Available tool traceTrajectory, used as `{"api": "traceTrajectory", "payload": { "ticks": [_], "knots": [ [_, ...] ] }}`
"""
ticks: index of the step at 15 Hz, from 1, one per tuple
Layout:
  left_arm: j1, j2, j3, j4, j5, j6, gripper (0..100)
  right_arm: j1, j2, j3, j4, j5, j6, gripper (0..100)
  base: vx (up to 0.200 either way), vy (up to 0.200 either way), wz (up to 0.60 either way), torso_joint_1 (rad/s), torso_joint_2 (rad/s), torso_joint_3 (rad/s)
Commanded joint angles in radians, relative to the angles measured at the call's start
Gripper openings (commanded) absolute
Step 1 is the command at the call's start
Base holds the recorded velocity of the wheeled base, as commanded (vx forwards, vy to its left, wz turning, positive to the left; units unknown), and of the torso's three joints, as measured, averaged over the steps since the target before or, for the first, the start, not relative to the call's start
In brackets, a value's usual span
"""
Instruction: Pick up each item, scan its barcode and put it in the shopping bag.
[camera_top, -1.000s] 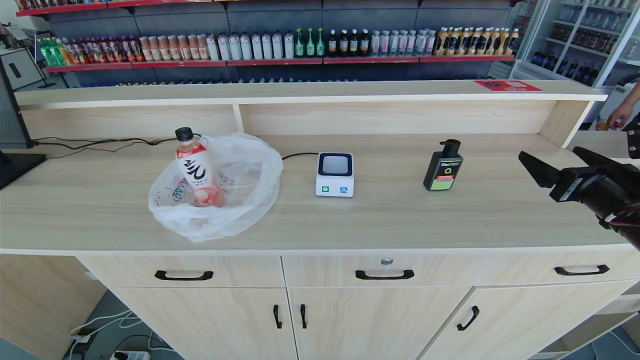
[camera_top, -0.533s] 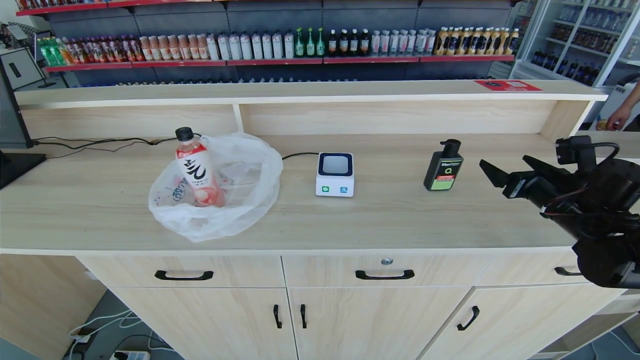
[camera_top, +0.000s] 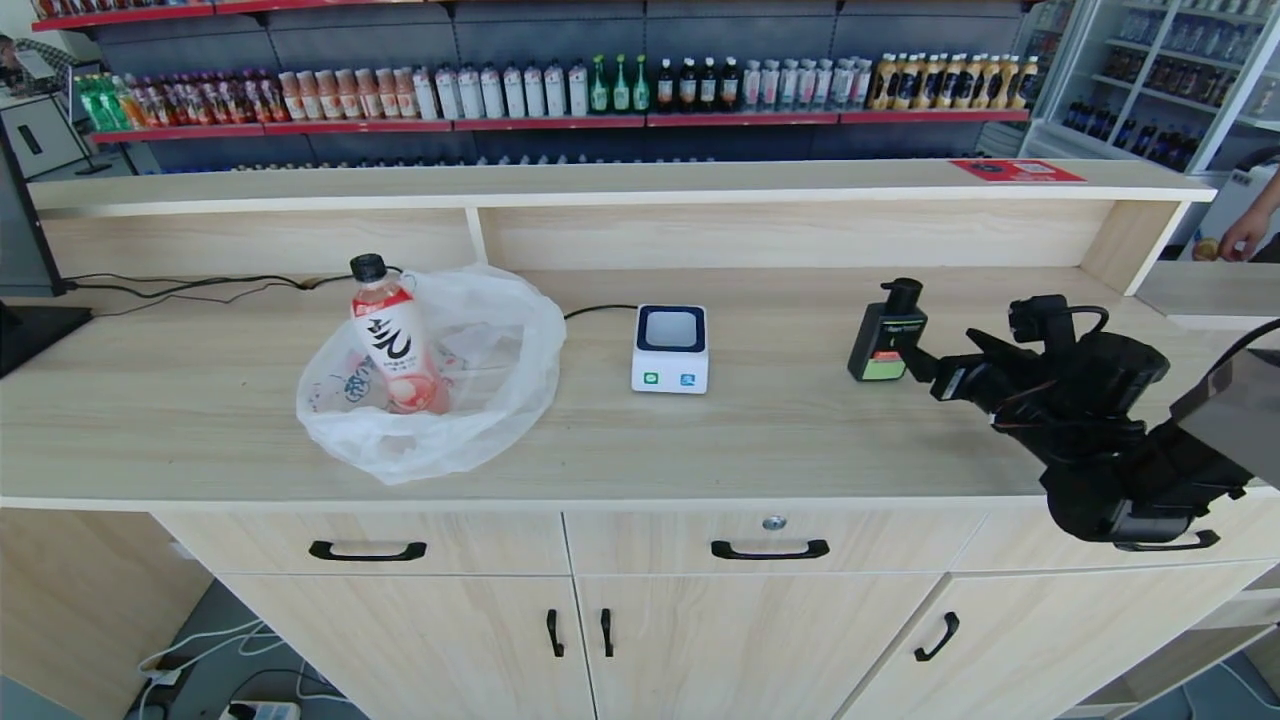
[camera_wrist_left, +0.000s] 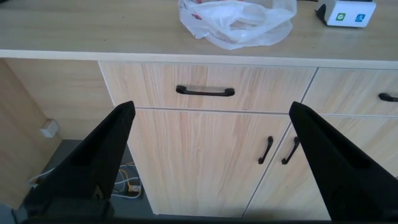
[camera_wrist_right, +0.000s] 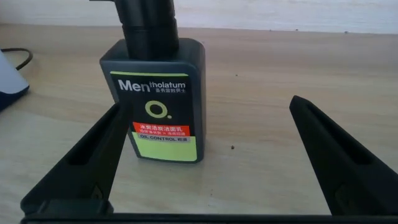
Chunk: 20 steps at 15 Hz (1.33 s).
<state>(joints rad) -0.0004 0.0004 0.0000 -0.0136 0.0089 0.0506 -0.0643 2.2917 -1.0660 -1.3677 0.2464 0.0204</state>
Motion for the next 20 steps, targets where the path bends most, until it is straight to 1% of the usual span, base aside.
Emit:
{"api": "traceTrajectory", "payload": {
  "ticks": [1, 4, 10, 13, 14, 16, 20],
  "knots": [
    [0.0, 0.0, 0.0, 0.0, 0.0, -0.002, 100, -0.012, 0.043, -0.015, -0.001, 0.001, 0.0, 100, 0.0, 0.0, 0.0, 0.0, 0.0, 0.0],
    [0.0, 0.0, 0.0, 0.0, 0.0, 0.0, 100, -0.032, 0.06, -0.042, 0.001, 0.004, 0.003, 100, 0.0, 0.0, 0.0, 0.0, 0.0, 0.0],
    [0.0, 0.0, 0.0, 0.0, 0.0, 0.0, 100, -0.029, 0.098, -0.118, 0.022, -0.002, -0.008, 100, 0.0, 0.0, 0.0, 0.0, 0.0, 0.0],
    [0.0, 0.0, 0.0, -0.002, 0.0, 0.0, 100, -0.031, 0.112, -0.127, 0.022, -0.03, -0.008, 100, 0.0, 0.0, 0.0, 0.0, 0.0, 0.0],
    [0.0, 0.0, 0.0, 0.0, 0.0, 0.002, 100, -0.035, 0.124, -0.149, 0.024, -0.039, -0.008, 100, 0.0, 0.0, 0.0, 0.0, 0.0, 0.0],
    [0.0, 0.0, 0.0, -0.002, 0.0, 0.008, 100, -0.039, 0.126, -0.197, 0.076, -0.047, -0.004, 100, 0.0, 0.0, 0.0, 0.0, 0.0, 0.0],
    [0.0, 0.0, 0.0, -0.002, 0.0, 0.008, 100, -0.039, 0.146, -0.364, 0.186, -0.048, -0.004, 100, 0.0, 0.0, 0.0, 0.0, 0.0, 0.0]
  ]
}}
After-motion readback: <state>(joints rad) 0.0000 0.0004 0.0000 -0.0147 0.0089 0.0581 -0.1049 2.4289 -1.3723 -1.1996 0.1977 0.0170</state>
